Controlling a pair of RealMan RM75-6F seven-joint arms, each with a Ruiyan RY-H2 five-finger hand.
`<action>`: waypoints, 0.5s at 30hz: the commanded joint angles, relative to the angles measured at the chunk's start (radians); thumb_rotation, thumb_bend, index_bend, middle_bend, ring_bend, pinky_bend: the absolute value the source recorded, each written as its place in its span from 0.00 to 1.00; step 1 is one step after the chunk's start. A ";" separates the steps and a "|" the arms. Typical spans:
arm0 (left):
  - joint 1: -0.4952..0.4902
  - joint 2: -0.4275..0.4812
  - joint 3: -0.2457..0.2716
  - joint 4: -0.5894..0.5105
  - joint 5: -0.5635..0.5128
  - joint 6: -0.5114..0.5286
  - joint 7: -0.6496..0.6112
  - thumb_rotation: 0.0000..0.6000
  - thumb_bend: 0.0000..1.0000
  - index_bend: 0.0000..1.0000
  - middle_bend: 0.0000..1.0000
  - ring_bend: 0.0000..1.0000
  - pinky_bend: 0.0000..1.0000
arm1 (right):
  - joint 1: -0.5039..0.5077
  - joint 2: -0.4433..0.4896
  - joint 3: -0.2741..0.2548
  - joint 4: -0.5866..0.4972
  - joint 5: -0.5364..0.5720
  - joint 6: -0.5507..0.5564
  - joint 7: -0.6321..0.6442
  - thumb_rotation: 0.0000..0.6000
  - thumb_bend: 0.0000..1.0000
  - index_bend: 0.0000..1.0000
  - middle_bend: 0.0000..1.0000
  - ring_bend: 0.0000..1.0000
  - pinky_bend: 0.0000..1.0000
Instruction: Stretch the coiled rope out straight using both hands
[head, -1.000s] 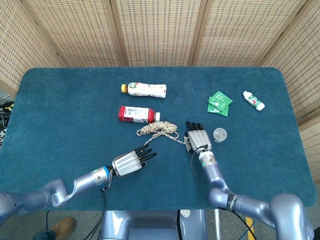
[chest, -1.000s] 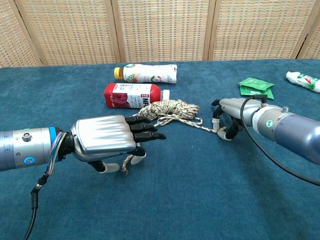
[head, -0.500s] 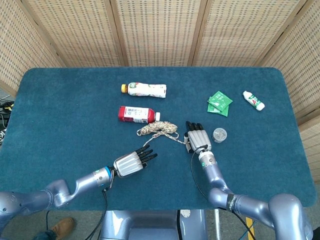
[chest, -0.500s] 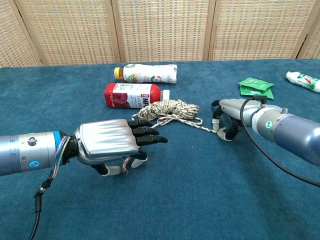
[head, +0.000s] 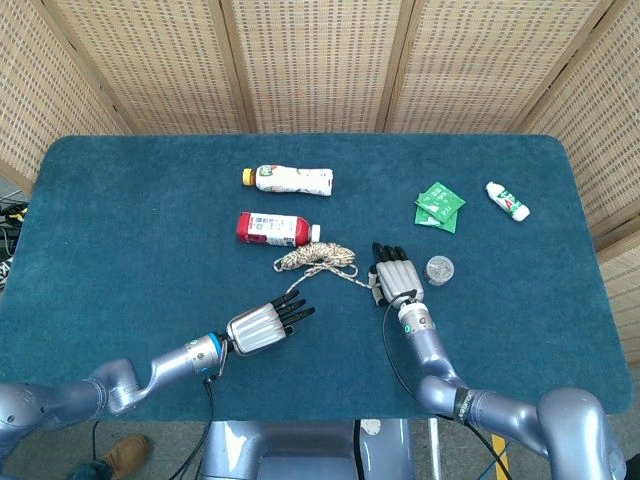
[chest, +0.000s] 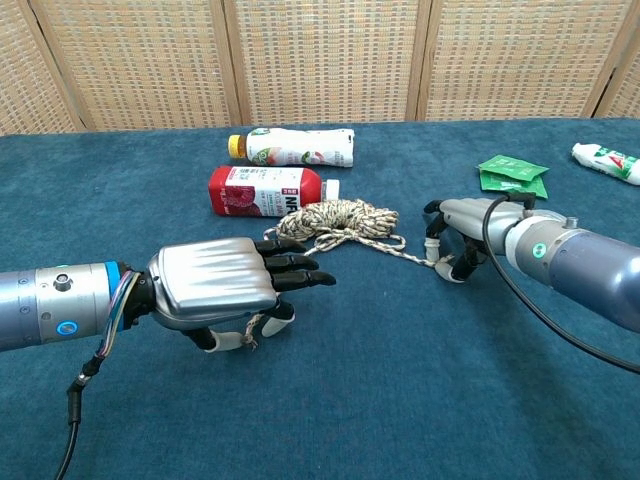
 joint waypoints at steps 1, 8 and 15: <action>-0.002 0.002 0.001 -0.005 -0.001 0.000 0.004 1.00 0.36 0.50 0.00 0.00 0.00 | 0.000 0.000 -0.001 0.000 -0.001 -0.001 0.001 1.00 0.50 0.67 0.00 0.00 0.00; -0.006 0.004 -0.001 -0.020 -0.006 -0.004 0.018 1.00 0.36 0.52 0.00 0.00 0.00 | 0.000 0.000 -0.001 0.001 -0.003 -0.003 0.000 1.00 0.50 0.67 0.00 0.00 0.00; -0.006 0.004 -0.001 -0.025 -0.015 -0.009 0.031 1.00 0.37 0.53 0.00 0.00 0.00 | -0.001 0.005 0.002 -0.003 0.000 -0.002 -0.001 1.00 0.50 0.67 0.00 0.00 0.00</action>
